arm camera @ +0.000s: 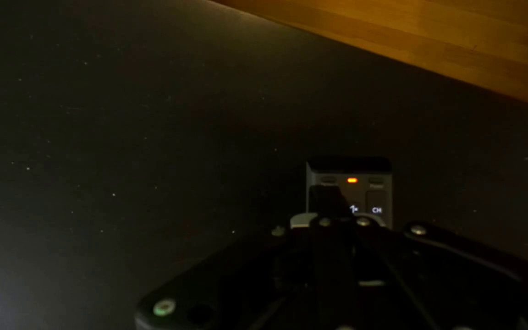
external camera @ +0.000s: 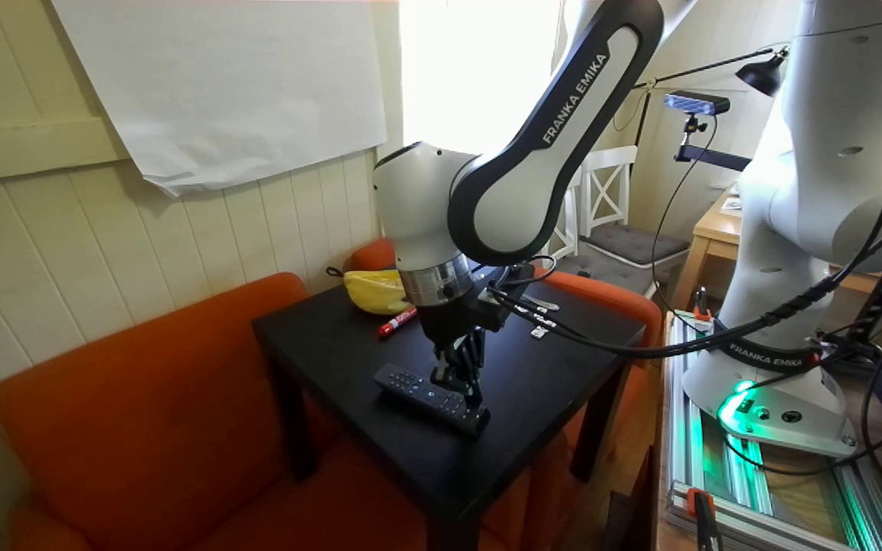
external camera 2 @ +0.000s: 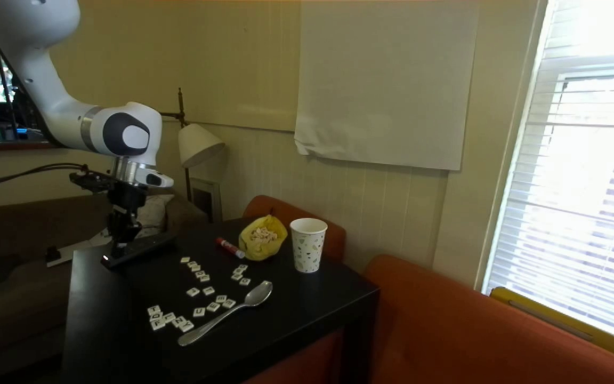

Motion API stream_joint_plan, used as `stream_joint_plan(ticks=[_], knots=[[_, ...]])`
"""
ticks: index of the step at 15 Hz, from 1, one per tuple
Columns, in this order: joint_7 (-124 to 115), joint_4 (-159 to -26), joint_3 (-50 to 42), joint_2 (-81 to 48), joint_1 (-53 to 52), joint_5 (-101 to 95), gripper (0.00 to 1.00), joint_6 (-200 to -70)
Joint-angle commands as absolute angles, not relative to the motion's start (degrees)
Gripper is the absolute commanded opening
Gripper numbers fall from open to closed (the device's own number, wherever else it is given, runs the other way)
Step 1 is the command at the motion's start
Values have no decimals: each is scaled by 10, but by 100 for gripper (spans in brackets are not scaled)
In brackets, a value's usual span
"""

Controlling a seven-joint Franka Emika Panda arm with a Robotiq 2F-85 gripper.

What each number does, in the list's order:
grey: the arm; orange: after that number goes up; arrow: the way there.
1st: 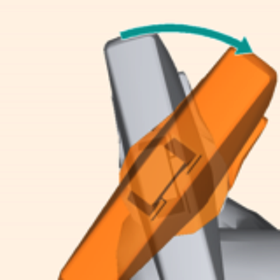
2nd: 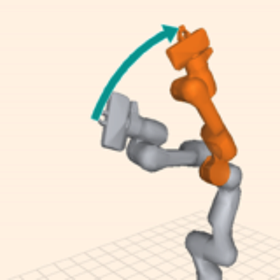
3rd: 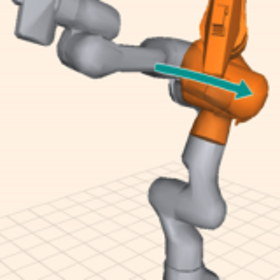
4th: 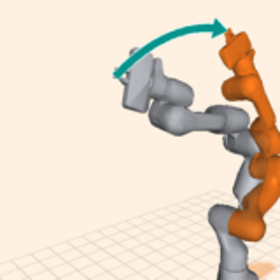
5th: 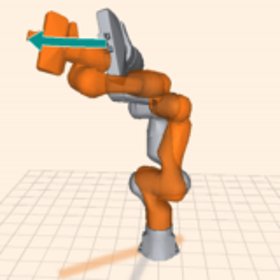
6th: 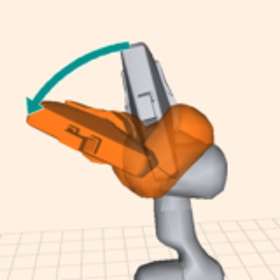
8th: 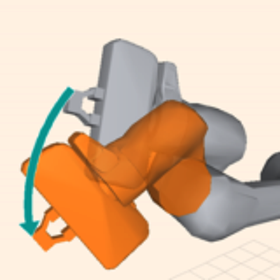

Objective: Press one button on the black remote control.

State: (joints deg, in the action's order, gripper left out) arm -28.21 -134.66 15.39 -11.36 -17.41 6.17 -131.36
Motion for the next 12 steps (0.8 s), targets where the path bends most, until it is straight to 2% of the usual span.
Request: stream_joint_plan(ticks=[1, 12], knots=[[-290, -1330, 143, -142, -182, 47, 0, -1317], [-285, -1344, 146, -122, -181, 58, 0, -1319]])
